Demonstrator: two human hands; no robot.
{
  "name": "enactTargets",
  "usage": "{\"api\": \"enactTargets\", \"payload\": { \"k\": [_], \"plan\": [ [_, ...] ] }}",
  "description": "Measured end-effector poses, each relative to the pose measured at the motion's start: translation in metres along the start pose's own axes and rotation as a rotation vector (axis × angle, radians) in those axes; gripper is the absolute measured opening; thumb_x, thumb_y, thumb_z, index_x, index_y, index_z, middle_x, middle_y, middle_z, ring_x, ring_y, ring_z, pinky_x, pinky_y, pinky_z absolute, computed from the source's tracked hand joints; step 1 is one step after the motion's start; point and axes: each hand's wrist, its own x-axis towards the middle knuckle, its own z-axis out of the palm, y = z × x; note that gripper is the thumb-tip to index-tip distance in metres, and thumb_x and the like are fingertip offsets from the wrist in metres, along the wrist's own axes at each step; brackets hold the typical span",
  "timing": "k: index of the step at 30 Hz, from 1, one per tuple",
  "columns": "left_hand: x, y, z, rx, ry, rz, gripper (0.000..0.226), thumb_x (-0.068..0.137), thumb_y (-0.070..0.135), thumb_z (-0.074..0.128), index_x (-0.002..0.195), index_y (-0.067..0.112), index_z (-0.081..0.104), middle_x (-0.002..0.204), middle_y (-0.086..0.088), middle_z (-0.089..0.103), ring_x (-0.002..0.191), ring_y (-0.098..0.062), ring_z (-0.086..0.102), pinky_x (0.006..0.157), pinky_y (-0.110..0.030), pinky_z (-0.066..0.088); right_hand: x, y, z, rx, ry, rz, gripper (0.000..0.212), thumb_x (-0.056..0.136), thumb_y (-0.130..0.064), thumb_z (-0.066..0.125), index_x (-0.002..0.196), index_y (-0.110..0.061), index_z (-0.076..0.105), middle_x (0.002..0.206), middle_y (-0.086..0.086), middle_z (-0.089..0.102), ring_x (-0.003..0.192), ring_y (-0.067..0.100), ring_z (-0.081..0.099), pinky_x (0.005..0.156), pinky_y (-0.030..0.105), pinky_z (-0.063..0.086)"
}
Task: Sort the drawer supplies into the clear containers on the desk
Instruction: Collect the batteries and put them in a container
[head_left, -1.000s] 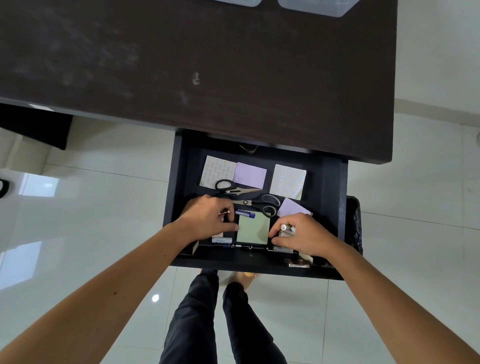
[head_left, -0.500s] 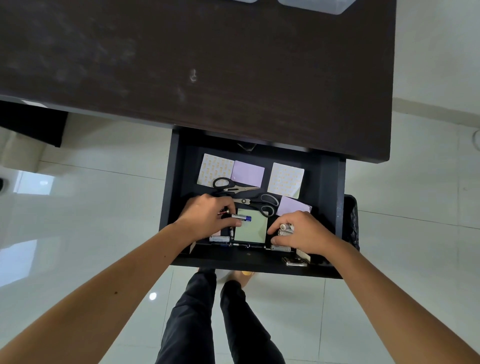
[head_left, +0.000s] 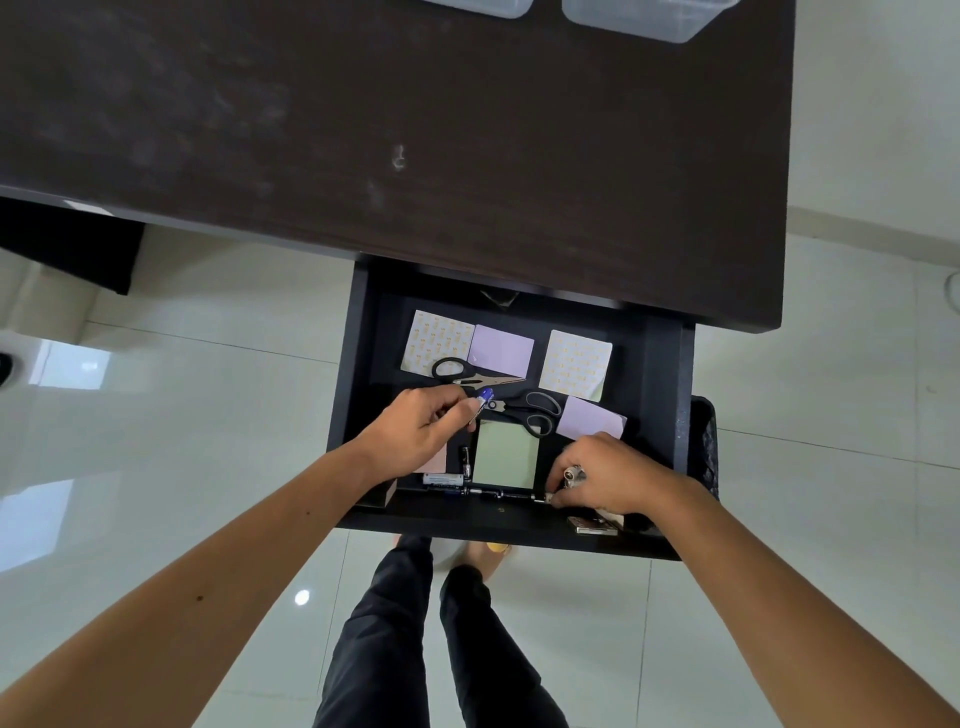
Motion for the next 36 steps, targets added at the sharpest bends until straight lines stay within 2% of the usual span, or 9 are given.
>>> {"api": "enactTargets", "payload": {
  "k": [2, 6, 11, 15, 20, 23, 26, 31, 36],
  "plan": [
    [0.0, -0.003, 0.0, -0.015, -0.001, 0.001, 0.028, 0.107, 0.051, 0.048, 0.094, 0.033, 0.064, 0.07, -0.004, 0.055, 0.062, -0.014, 0.045, 0.061, -0.033, 0.04, 0.0, -0.002, -0.005, 0.02, -0.036, -0.005, 0.012, 0.087, -0.034, 0.085, 0.099, -0.031, 0.082, 0.108, -0.013, 0.071, 0.106, 0.009, 0.064, 0.093, 0.036, 0.056],
    [-0.003, 0.001, -0.001, -0.14, 0.017, -0.035, 0.028, 0.106, 0.05, 0.048, 0.089, 0.031, 0.06, 0.067, 0.008, 0.048, 0.062, -0.012, 0.041, 0.062, -0.033, 0.04, 0.001, -0.002, -0.006, 0.018, -0.036, -0.03, 0.009, 0.086, -0.031, 0.087, 0.093, -0.032, 0.081, 0.105, -0.015, 0.07, 0.105, 0.007, 0.063, 0.095, 0.039, 0.055],
    [-0.005, 0.004, -0.003, -0.242, 0.014, -0.091, 0.032, 0.103, 0.034, 0.044, 0.076, 0.017, 0.048, 0.061, 0.01, 0.041, 0.056, -0.009, 0.034, 0.054, -0.022, 0.032, 0.0, -0.003, 0.001, 0.018, -0.018, -0.066, 0.009, 0.088, -0.029, 0.085, 0.096, -0.032, 0.081, 0.105, -0.017, 0.069, 0.103, 0.004, 0.063, 0.094, 0.035, 0.056],
    [-0.007, 0.011, -0.004, -0.324, 0.003, -0.116, 0.039, 0.112, 0.023, 0.035, 0.074, 0.015, 0.039, 0.061, 0.006, 0.032, 0.053, -0.009, 0.025, 0.049, -0.023, 0.023, -0.001, 0.001, 0.0, 0.069, -0.015, -0.028, 0.02, 0.087, -0.031, 0.086, 0.106, -0.035, 0.08, 0.109, -0.016, 0.074, 0.106, 0.006, 0.067, 0.095, 0.031, 0.056],
    [-0.008, 0.011, -0.005, -0.376, 0.005, -0.088, 0.045, 0.111, 0.043, 0.04, 0.087, 0.009, 0.056, 0.063, 0.002, 0.034, 0.054, -0.012, 0.026, 0.05, -0.028, 0.023, 0.004, -0.004, -0.001, -0.02, -0.083, -0.014, 0.018, 0.092, -0.032, 0.08, 0.11, -0.033, 0.08, 0.118, -0.011, 0.073, 0.108, 0.011, 0.067, 0.098, 0.037, 0.057],
    [-0.007, 0.008, -0.005, -0.392, 0.013, -0.08, 0.037, 0.11, 0.037, 0.047, 0.104, 0.007, 0.068, 0.058, 0.004, 0.036, 0.05, -0.01, 0.028, 0.047, -0.025, 0.027, 0.004, -0.006, -0.001, -0.05, -0.1, -0.022, 0.008, 0.094, -0.03, 0.078, 0.101, -0.033, 0.08, 0.111, -0.013, 0.073, 0.103, 0.009, 0.067, 0.096, 0.039, 0.058],
    [-0.006, 0.009, -0.005, -0.414, 0.011, -0.092, 0.03, 0.109, 0.033, 0.052, 0.111, 0.007, 0.065, 0.058, 0.004, 0.043, 0.05, -0.009, 0.032, 0.047, -0.022, 0.03, 0.002, -0.006, -0.001, -0.05, -0.11, -0.015, 0.008, 0.095, -0.032, 0.077, 0.103, -0.033, 0.079, 0.111, -0.011, 0.071, 0.103, 0.012, 0.067, 0.094, 0.039, 0.059],
    [-0.005, 0.014, -0.006, -0.489, 0.014, -0.141, 0.029, 0.112, 0.022, 0.041, 0.088, 0.009, 0.05, 0.061, -0.001, 0.042, 0.053, -0.014, 0.029, 0.05, -0.028, 0.025, 0.001, -0.01, -0.011, -0.096, -0.161, -0.002, 0.022, 0.095, -0.03, 0.076, 0.118, -0.033, 0.076, 0.122, -0.007, 0.069, 0.11, 0.016, 0.066, 0.098, 0.036, 0.056],
    [-0.006, 0.017, -0.008, -0.541, 0.018, -0.176, 0.049, 0.112, 0.031, 0.037, 0.067, 0.013, 0.045, 0.058, -0.002, 0.036, 0.054, -0.017, 0.026, 0.053, -0.033, 0.021, 0.0, -0.012, -0.008, -0.005, -0.124, -0.015, 0.017, 0.094, -0.032, 0.079, 0.11, -0.038, 0.077, 0.117, -0.012, 0.072, 0.108, 0.011, 0.067, 0.099, 0.037, 0.056]
  ]
}}
